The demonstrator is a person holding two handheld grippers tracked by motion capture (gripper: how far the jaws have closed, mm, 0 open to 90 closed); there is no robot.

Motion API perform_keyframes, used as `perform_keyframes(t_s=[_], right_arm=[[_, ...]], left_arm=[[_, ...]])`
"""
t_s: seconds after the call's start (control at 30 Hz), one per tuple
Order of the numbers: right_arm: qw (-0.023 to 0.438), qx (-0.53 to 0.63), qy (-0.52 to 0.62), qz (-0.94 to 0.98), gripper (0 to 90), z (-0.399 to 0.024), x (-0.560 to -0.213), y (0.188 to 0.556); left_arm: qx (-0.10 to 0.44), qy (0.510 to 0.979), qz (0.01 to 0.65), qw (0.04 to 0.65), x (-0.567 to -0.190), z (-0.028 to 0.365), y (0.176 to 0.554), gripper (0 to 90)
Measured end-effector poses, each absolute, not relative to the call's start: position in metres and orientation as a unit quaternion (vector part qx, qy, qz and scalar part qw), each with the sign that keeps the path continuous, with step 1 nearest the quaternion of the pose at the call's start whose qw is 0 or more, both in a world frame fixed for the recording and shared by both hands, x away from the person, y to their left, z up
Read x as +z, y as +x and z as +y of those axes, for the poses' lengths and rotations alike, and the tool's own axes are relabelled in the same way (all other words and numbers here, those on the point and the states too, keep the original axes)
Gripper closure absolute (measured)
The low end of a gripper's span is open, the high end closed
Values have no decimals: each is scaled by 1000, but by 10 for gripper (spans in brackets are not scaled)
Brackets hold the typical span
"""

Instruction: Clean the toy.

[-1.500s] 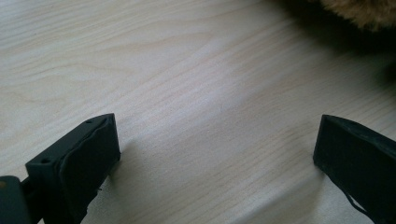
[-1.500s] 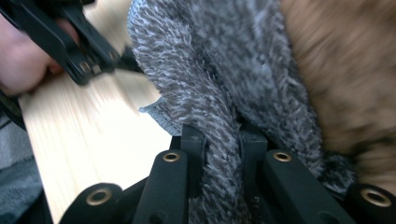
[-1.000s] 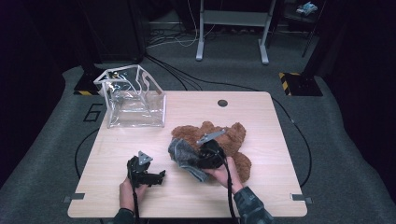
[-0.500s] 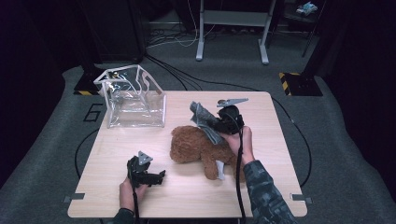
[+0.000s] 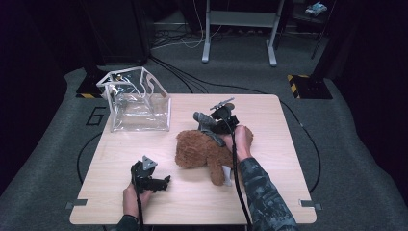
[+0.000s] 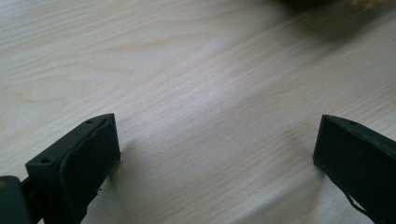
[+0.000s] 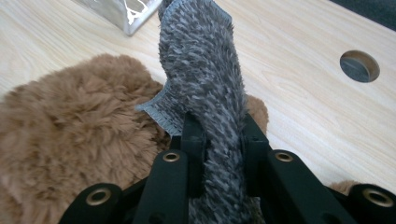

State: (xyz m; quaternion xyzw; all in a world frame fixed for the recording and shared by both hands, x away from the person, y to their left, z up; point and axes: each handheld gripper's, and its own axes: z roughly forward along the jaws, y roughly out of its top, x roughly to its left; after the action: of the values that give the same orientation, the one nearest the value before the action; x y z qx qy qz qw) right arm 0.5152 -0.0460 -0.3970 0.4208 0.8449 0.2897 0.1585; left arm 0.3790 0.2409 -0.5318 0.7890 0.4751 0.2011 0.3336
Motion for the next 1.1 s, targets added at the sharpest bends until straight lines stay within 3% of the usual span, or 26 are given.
perform_keyframes(t_s=[0.73,1.1], right_arm=[[189,268,478,815,774,-115,-395,513],[197,236,518,798,776,-156,-413,507]], left_arm=[[199,790,475,333,-532,241,379,0],[199,790,475,333,-532,241,379,0]])
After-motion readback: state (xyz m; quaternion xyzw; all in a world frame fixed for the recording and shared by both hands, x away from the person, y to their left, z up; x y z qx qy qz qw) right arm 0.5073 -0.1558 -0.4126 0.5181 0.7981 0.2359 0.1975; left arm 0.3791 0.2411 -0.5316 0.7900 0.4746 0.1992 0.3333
